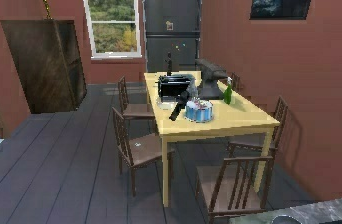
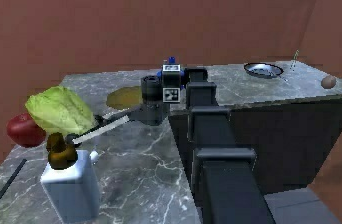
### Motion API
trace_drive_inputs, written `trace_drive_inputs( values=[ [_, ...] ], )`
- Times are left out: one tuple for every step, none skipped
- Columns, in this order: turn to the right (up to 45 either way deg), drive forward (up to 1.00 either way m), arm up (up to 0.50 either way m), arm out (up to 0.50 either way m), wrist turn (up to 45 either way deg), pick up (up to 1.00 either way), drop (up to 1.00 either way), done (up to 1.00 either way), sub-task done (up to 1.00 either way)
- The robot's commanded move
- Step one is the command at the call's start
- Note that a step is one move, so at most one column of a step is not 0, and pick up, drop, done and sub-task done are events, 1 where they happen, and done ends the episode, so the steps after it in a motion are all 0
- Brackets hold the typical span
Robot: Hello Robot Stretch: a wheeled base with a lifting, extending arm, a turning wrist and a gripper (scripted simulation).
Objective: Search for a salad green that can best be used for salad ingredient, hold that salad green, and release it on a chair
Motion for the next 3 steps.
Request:
trace_drive_inputs(
  values=[
    [0.0, 0.0, 0.0, 0.0, -45.0, 0.0, 0.0, 0.0, 0.0],
    [0.0, 0.0, 0.0, 0.0, -15.0, 0.0, 0.0, 0.0, 0.0],
    [0.0, 0.0, 0.0, -0.24, 0.0, 0.0, 0.0, 0.0, 0.0]
  ],
)
